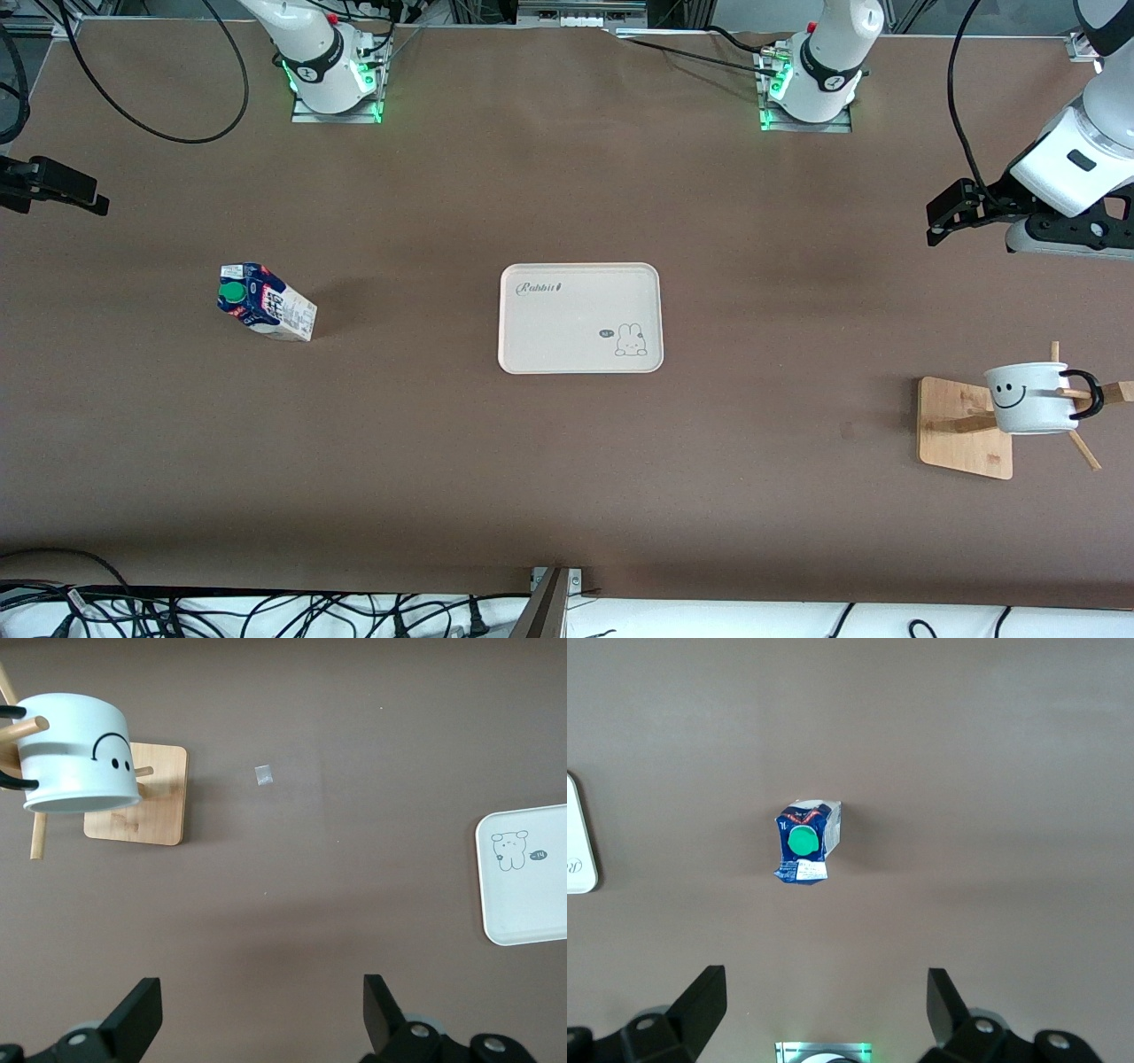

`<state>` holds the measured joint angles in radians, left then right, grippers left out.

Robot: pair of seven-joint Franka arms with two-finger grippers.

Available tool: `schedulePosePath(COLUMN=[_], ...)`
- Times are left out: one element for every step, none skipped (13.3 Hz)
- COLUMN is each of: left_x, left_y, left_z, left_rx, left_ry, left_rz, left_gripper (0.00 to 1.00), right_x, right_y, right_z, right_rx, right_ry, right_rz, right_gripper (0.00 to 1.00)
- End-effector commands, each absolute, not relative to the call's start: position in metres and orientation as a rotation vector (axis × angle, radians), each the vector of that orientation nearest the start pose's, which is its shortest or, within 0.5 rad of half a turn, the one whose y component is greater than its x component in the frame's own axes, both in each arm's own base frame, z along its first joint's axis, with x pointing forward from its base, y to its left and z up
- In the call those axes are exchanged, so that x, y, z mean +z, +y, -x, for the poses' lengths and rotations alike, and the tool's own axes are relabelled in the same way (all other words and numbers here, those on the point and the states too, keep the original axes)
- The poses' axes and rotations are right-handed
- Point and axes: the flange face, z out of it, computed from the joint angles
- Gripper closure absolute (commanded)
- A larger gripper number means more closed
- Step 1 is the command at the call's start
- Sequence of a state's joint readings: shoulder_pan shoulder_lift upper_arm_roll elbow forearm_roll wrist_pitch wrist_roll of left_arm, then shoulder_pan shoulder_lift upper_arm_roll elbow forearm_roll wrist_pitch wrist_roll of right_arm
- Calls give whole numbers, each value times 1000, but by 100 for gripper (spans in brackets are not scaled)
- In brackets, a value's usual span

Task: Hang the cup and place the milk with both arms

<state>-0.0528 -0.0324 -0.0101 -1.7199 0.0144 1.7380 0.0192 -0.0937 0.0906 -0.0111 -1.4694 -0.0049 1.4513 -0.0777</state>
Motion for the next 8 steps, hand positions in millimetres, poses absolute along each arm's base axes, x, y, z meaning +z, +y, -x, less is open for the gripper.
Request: schedulePosePath(left_x=[593, 591, 591, 592, 592, 592, 591, 591], left_y=[-34, -35, -35, -35, -35, -35, -35, -35], left_z=[-560, -561, -563, -563, -563, -563, -563, -563], left_rx=[-75, -70, -73, -75, -75, -75, -73, -73], left_ry=[121, 121, 121, 121, 121, 121, 121, 118], left_rz=[3121, 3121, 3121, 3121, 3121, 3121, 3121, 3121], left_gripper=[0, 0, 0, 0, 0, 0, 0, 0], right_x=[612, 613, 613, 612, 618, 618, 618, 618], right_y=[-59, -44, -32, -25, -25, -25, -26, -26], right_z=[-578, -581, -583, -584, -585, -585, -585, -585], right_rx=[143, 140, 135, 130, 103, 105, 103, 103], right_ry=[37, -7, -43, -65, -65, -70, -70, -70], right_rz=[3180, 3204, 3231, 3244, 3245, 3241, 3240, 3240], right_gripper=[0, 0, 0, 0, 0, 0, 0, 0])
